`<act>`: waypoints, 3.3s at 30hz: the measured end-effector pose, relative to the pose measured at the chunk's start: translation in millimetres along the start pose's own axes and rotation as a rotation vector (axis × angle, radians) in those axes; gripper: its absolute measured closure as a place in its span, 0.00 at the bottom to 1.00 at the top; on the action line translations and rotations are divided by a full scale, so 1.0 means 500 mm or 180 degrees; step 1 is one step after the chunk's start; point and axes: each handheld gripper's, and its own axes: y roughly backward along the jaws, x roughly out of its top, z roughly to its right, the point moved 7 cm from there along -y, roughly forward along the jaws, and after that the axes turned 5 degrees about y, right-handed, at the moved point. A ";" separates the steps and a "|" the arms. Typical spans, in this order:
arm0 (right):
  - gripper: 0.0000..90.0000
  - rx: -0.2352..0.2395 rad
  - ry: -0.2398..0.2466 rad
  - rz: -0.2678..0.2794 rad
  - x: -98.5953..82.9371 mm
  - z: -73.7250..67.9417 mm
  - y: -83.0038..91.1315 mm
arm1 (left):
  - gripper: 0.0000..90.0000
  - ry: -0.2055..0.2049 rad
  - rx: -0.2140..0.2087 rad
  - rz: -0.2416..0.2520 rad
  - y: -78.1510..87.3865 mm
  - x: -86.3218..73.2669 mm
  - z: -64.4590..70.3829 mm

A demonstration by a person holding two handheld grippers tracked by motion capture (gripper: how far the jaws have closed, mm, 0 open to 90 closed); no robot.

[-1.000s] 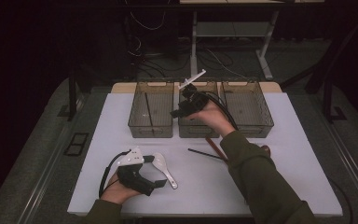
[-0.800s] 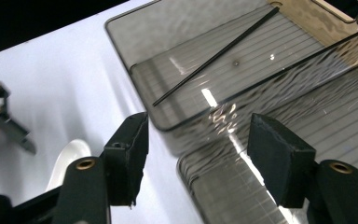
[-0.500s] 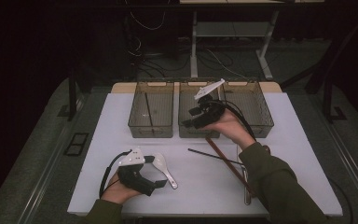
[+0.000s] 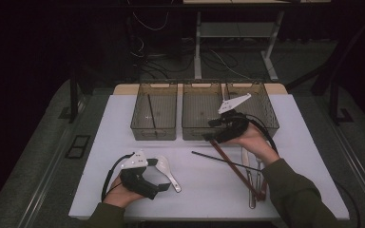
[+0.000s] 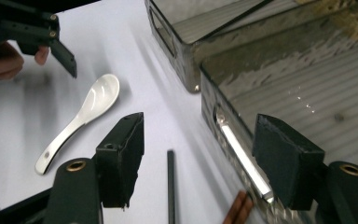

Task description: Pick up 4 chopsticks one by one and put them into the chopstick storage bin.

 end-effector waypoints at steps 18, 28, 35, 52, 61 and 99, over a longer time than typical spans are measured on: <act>0.38 0.0027 -0.0001 -0.0046 -0.124 -0.031 0.066 | 0.00 0.0009 0.0029 -0.0012 -0.005 0.002 0.001; 0.42 0.0033 0.0010 -0.0157 -0.180 -0.054 0.085 | 0.00 -0.0025 0.0022 -0.0001 -0.005 0.004 0.005; 0.53 -0.0030 -0.0013 -0.0205 -0.211 -0.057 0.109 | 0.00 -0.0051 0.0033 -0.0013 -0.005 0.004 0.006; 0.77 -0.0044 0.0062 -0.0481 -0.271 -0.043 0.098 | 0.00 -0.0063 0.0034 -0.0028 -0.006 0.003 0.007; 0.82 -0.0026 0.0053 -0.0510 -0.276 -0.036 0.090 | 0.00 -0.0067 0.0029 -0.0024 -0.006 0.003 0.007; 0.95 0.0116 0.0305 -0.0622 -0.286 -0.031 0.075 | 0.00 -0.0074 0.0028 -0.0022 -0.005 0.002 0.006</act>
